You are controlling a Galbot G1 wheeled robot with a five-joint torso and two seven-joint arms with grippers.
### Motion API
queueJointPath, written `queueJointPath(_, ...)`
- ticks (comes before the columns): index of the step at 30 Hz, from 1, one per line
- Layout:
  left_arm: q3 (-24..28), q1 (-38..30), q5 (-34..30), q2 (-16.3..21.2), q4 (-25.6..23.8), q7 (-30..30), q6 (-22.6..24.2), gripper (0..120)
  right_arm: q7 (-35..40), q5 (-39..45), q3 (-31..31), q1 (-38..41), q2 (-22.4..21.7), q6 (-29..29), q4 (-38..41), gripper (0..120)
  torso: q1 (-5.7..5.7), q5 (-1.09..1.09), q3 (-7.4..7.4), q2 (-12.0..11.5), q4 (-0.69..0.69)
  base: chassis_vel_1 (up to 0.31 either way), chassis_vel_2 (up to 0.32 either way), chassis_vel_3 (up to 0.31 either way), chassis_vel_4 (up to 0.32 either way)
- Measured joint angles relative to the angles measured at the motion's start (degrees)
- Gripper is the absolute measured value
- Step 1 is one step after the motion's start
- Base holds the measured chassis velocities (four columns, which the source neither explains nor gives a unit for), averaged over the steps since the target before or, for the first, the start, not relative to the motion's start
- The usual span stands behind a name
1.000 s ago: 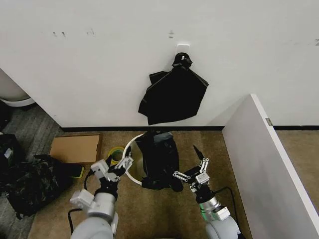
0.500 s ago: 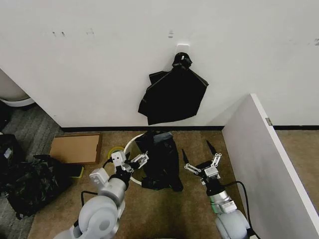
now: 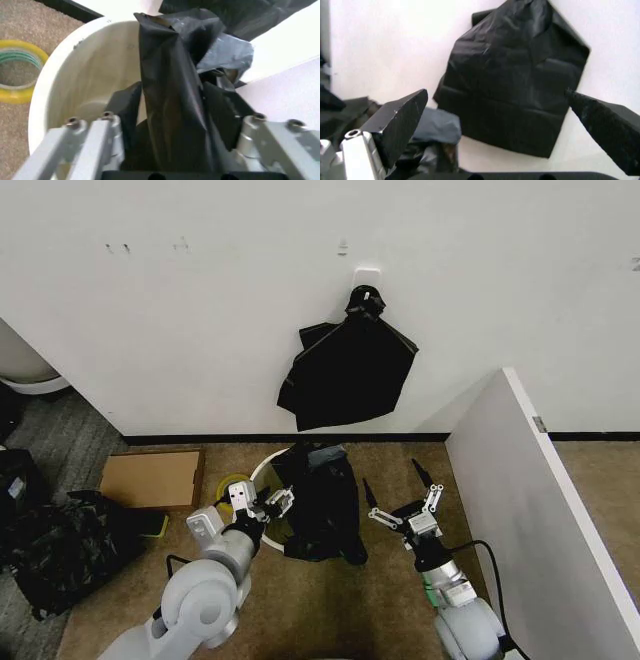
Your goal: Place the garbage bag over the trash bin.
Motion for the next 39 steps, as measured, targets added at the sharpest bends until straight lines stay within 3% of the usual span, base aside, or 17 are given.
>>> queueJointPath(6, -0.20, 2.28, 0.19, 0.07, -1.62, 0.78, -0.32, 21, -4.03, 9.30, -2.36, 1.32, -5.43, -1.13, -0.44, 100, 0.00, 0.00, 0.00, 0.00, 0.00, 0.000, 0.000, 0.000, 0.000)
queueJointPath(8, -0.20, 2.28, 0.19, 0.07, -1.62, 0.78, -0.32, 21, -4.03, 9.30, -2.36, 1.32, -5.43, -1.13, -0.44, 100, 0.00, 0.00, 0.00, 0.00, 0.00, 0.000, 0.000, 0.000, 0.000)
queueJointPath(11, -0.21, 4.73, 1.33, 0.72, -2.93, 2.18, -0.56, 5, -4.35, 19.37, -5.01, 1.47, -9.34, -7.02, 2.36, 100, 0.00, 0.02, 0.00, 0.00, -0.01, 0.000, 0.000, 0.000, 0.000)
queueJointPath(13, -0.20, 6.29, 2.06, 1.06, -3.53, 2.80, -0.69, 0, -3.90, 25.68, -6.62, 1.42, -12.24, -12.07, 5.27, 100, 0.00, 0.01, -0.01, 0.00, 0.02, 0.000, 0.000, 0.000, 0.000)
queueJointPath(20, -0.04, 7.03, 3.12, 1.52, -3.56, 3.69, -1.36, 0, -1.92, 30.94, -6.90, 0.82, -15.70, -17.12, 8.80, 100, 0.00, 0.01, -0.01, 0.00, -0.02, 0.000, 0.000, 0.000, 0.000)
queueJointPath(24, -0.24, 8.82, 4.37, 2.36, -3.76, 3.72, -1.76, 0, 0.11, 34.74, -7.66, 1.19, -16.83, -22.93, 11.46, 100, 0.00, 0.01, -0.01, 0.00, -0.02, 0.000, 0.000, 0.000, 0.000)
queueJointPath(31, -1.19, 13.73, 8.04, 3.03, -4.51, 3.93, -3.80, 0, 3.50, 46.07, -11.16, 6.81, -18.53, -37.09, 14.81, 100, 0.00, 0.00, -0.01, 0.01, 0.00, 0.000, 0.000, 0.000, 0.000)
queueJointPath(37, -1.20, 14.77, 9.49, 2.82, -4.70, 4.63, -4.51, 0, 4.79, 52.53, -12.73, 11.64, -17.76, -44.59, 14.97, 100, 0.00, 0.00, 0.00, 0.00, 0.00, 0.000, 0.000, 0.000, 0.000)
queueJointPath(39, -0.98, 15.21, 10.66, 2.74, -4.72, 5.06, -4.65, 0, 4.88, 55.05, -13.52, 14.99, -17.30, -50.80, 14.29, 100, 0.00, -0.02, 0.00, 0.00, 0.00, 0.000, 0.000, 0.000, 0.000)
